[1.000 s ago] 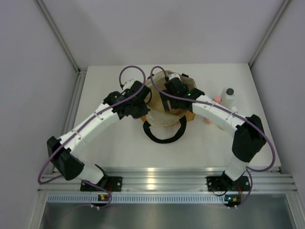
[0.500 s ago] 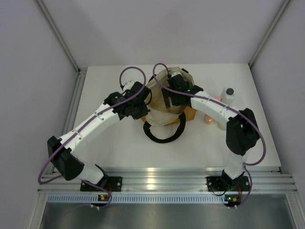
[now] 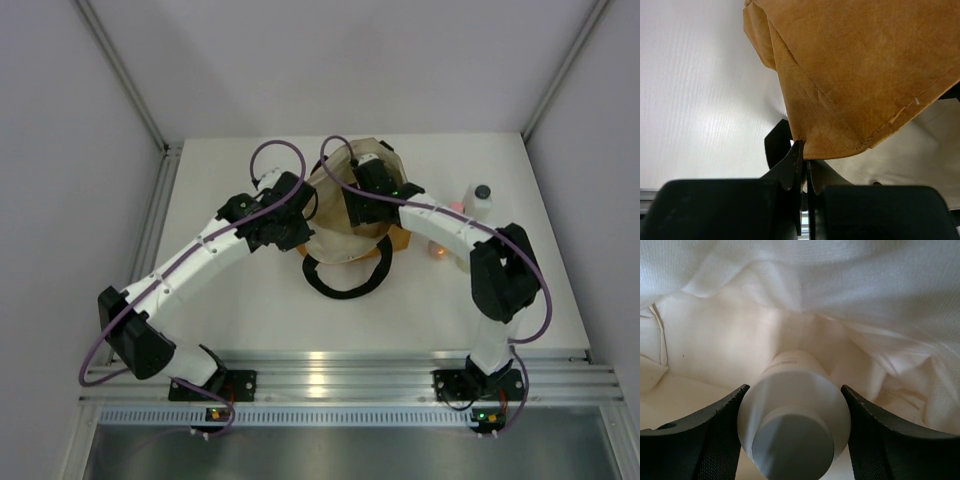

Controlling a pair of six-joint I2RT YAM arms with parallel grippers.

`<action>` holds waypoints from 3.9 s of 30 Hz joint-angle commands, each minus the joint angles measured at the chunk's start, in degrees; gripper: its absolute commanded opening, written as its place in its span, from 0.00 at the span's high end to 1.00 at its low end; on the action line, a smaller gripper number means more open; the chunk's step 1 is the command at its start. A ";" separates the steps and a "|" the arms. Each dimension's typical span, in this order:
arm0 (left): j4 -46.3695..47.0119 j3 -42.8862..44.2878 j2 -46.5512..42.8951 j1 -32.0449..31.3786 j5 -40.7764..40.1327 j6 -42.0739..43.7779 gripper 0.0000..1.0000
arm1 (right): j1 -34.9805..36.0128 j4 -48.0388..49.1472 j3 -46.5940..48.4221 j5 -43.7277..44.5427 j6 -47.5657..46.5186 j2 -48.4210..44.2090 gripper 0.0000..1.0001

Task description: Take the personal care products out of the canvas bag

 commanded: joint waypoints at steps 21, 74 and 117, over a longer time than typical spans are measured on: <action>0.61 0.39 -0.52 -0.17 0.14 -0.11 1.00 | 4.77 1.28 8.68 -0.99 -4.98 -12.33 1.00; 0.53 4.69 -1.04 -0.17 -1.26 1.30 0.02 | 8.37 -41.87 33.84 4.36 -0.15 -32.62 1.00; -0.18 15.86 -14.05 7.56 -21.57 25.12 0.02 | -1.30 -3.73 -44.31 13.07 13.74 -59.18 1.00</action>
